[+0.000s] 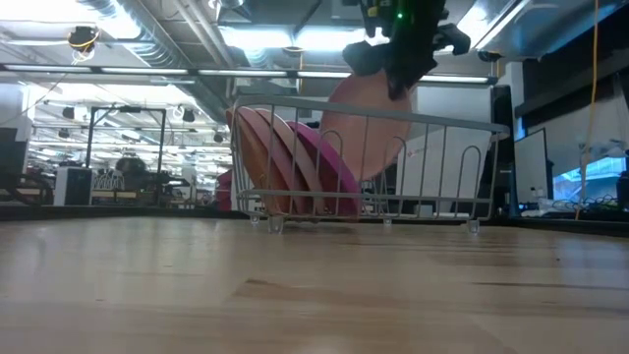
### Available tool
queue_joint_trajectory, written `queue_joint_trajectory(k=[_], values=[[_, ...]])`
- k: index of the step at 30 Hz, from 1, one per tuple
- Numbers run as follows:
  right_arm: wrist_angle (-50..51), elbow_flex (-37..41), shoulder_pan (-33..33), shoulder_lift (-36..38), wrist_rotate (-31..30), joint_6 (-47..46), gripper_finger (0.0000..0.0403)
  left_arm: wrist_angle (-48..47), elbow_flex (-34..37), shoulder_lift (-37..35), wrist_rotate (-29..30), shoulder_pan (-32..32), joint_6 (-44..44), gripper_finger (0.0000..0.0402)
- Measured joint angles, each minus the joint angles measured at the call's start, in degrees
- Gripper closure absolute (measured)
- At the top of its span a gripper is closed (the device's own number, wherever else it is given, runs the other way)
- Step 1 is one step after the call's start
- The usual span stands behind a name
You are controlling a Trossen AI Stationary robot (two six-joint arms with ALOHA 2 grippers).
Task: Sort dishes
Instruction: Put the light brown plate into the dish rack
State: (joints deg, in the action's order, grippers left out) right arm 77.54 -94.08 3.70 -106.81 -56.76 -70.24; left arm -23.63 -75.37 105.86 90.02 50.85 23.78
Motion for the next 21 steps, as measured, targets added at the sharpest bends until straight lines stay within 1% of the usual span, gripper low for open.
queue_joint_trajectory(k=[5, 9, 17, 21], values=[[0.03, -0.02, 0.0, -0.77, -0.65, -0.05, 0.0363, -6.21, 0.0, 0.0, 0.0, 0.04, 8.03, 0.0311], [-0.73, -0.02, 0.0, -0.95, 0.0, -0.04, 0.0363, -9.04, 0.0, 0.0, -0.03, 0.03, 12.2, 0.0311], [-3.36, -0.04, 0.0, -0.96, 3.81, -0.07, 0.0363, -10.28, 0.0, 0.0, -0.24, 0.04, 14.81, 0.0311], [-4.18, -0.04, 0.75, -1.04, 4.31, -0.15, 0.0363, -10.35, 0.0, 0.0, -1.42, 0.02, 15.1, 0.0311]])
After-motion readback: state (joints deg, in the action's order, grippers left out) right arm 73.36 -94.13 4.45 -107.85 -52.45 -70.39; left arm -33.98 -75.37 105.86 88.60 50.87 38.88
